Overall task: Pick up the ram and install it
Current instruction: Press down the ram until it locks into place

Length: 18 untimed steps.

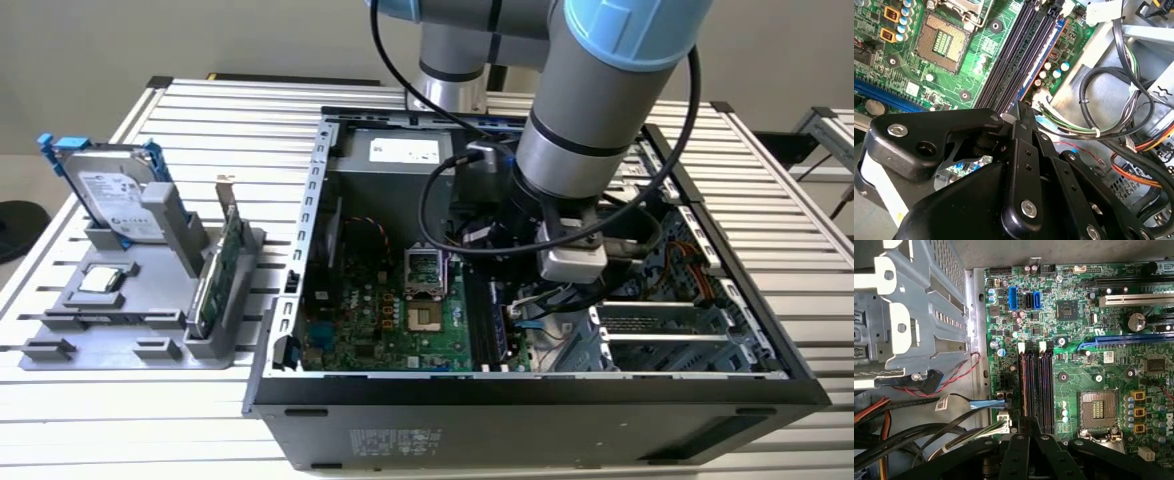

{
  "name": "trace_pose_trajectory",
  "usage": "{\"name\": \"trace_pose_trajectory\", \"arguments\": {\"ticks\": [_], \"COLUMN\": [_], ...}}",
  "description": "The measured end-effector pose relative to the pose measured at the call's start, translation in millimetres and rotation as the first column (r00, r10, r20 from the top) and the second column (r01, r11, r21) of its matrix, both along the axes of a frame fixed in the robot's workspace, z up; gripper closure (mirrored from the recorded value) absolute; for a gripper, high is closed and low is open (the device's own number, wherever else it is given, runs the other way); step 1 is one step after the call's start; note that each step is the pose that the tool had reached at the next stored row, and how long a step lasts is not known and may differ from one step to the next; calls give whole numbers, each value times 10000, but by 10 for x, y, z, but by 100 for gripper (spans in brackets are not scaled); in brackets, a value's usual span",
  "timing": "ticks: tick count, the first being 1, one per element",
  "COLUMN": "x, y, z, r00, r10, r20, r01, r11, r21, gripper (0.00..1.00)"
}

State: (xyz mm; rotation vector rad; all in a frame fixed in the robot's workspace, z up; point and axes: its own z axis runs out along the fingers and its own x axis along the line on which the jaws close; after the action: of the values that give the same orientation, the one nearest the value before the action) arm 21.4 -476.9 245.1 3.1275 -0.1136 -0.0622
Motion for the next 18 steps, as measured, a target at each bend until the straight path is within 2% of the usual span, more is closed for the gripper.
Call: {"name": "trace_pose_trajectory", "arguments": {"ticks": [5, 9, 12, 18], "x": [0, -1, 0, 0], "y": [0, 0, 1, 2], "z": [0, 0, 0, 0], "r00": [9993, 9967, 9926, 9811], "r10": [361, 815, 1211, 1934], "r20": [1, 1, 1, 1], "r01": [-361, -815, -1211, -1934], "r11": [9993, 9967, 9926, 9811], "r21": [0, 0, 0, 0], "gripper": [100, 100, 100, 100]}}
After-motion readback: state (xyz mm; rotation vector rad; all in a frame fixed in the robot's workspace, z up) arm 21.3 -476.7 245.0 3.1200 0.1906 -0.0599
